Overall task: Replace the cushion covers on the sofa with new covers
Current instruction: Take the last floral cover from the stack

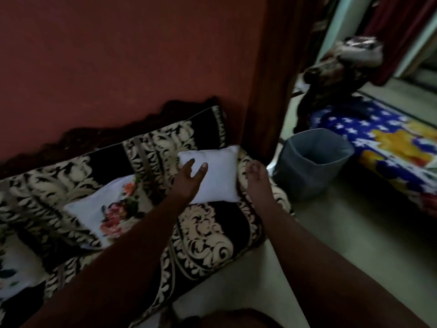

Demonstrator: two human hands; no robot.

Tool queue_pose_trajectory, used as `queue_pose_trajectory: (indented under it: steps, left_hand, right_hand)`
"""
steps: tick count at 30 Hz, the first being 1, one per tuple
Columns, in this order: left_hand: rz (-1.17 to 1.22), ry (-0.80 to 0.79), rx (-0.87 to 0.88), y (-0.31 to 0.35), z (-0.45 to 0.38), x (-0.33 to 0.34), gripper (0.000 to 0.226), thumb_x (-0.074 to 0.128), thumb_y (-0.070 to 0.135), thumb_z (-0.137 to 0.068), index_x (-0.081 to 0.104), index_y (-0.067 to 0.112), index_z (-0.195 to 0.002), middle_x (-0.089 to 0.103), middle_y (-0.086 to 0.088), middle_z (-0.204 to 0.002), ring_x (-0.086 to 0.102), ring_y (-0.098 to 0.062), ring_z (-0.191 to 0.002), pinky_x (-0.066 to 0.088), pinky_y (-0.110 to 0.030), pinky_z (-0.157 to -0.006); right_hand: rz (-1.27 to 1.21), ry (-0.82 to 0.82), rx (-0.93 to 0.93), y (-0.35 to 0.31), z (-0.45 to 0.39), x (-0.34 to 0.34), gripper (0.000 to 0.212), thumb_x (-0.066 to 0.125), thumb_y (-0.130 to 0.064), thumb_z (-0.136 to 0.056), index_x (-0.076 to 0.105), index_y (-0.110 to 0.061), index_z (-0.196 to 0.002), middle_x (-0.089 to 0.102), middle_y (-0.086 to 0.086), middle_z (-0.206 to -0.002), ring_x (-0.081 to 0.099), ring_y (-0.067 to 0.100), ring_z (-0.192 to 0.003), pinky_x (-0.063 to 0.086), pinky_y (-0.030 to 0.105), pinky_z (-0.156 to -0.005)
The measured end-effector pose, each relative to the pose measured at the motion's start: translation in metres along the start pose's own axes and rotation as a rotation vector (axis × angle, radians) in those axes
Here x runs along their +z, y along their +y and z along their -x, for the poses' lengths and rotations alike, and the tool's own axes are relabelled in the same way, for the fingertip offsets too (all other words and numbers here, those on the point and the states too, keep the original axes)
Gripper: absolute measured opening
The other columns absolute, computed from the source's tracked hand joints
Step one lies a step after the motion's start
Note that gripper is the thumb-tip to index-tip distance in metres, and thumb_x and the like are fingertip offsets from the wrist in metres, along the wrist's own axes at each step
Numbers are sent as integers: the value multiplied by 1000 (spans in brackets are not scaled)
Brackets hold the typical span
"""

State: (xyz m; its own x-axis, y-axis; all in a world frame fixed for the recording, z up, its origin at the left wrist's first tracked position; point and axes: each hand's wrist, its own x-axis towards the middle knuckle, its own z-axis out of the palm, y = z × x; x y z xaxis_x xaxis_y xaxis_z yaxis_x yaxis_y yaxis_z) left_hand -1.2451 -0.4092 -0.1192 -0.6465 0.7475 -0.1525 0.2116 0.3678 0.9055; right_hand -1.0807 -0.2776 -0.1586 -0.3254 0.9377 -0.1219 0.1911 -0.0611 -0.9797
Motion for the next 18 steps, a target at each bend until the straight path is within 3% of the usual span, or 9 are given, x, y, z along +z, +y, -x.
queue_pose_trajectory:
  steps: [2, 5, 8, 9, 10, 12, 14, 16, 18]
  left_hand:
    - [-25, -69, 44, 39, 0, 54, 66, 53, 58, -99, 43, 21, -152, 43, 2, -154, 43, -18, -139, 31, -32, -117]
    - [2, -181, 144, 92, 2, 128, 44, 55, 47, -101, 54, 22, -136, 55, 7, -132, 53, -6, -115, 35, -27, -104]
    - [13, -277, 226, 137, 6, 195, 78, 57, 71, -89, 45, 22, -149, 53, -4, -145, 51, -17, -131, 41, -43, -114]
    - [29, -337, 251, 152, 5, 221, 74, 58, 69, -89, 46, 24, -147, 53, -3, -144, 50, -16, -131, 43, -43, -113]
    - [30, -393, 273, 166, 6, 241, 69, 59, 64, -92, 46, 24, -146, 54, -3, -142, 50, -15, -129, 45, -37, -109]
    - [42, -483, 311, 194, 10, 281, 87, 60, 74, -83, 44, 20, -149, 52, -6, -147, 52, -15, -129, 48, -28, -100]
    - [63, -573, 317, 214, 8, 323, 99, 60, 81, -77, 38, 23, -154, 48, -8, -151, 54, -21, -129, 52, -40, -102]
    - [58, -615, 347, 227, 3, 361, 104, 60, 82, -74, 36, 23, -156, 44, -9, -154, 52, -24, -133, 48, -49, -108]
    - [37, -676, 360, 242, -4, 402, 114, 60, 90, -65, 36, 24, -155, 44, -8, -155, 49, -23, -136, 45, -50, -111]
  right_hand:
    - [-4, 74, -18, -3, -5, -58, 63, 55, -53, -98, 45, -15, -146, 51, 2, -144, 50, 17, -128, 39, 27, -105]
    - [-51, 189, -18, -6, -9, -142, 88, 52, -79, -80, 46, -20, -145, 55, 7, -143, 54, 23, -129, 44, 44, -111]
    - [-82, 303, -10, -11, -7, -218, 62, 52, -57, -97, 43, -20, -147, 54, 5, -142, 53, 20, -126, 45, 41, -107]
    - [-79, 363, -21, -9, -9, -246, 59, 53, -54, -98, 43, -21, -146, 54, 4, -141, 53, 19, -125, 46, 41, -107]
    - [-82, 404, -27, -8, -10, -271, 59, 53, -56, -98, 44, -23, -146, 55, 3, -141, 55, 18, -124, 48, 41, -105]
    - [-97, 472, -35, -3, -11, -317, 60, 53, -60, -96, 42, -26, -145, 54, -2, -141, 56, 14, -120, 53, 36, -93]
    - [-120, 540, -8, -2, -9, -358, 64, 51, -63, -96, 39, -29, -148, 49, -8, -139, 52, 11, -120, 48, 27, -84]
    - [-118, 616, 3, 1, -10, -394, 67, 52, -67, -93, 40, -31, -148, 49, -7, -142, 50, 14, -126, 44, 31, -93]
    - [-108, 696, -1, 9, -17, -431, 65, 55, -67, -91, 44, -30, -144, 52, -2, -143, 52, 17, -127, 44, 37, -102]
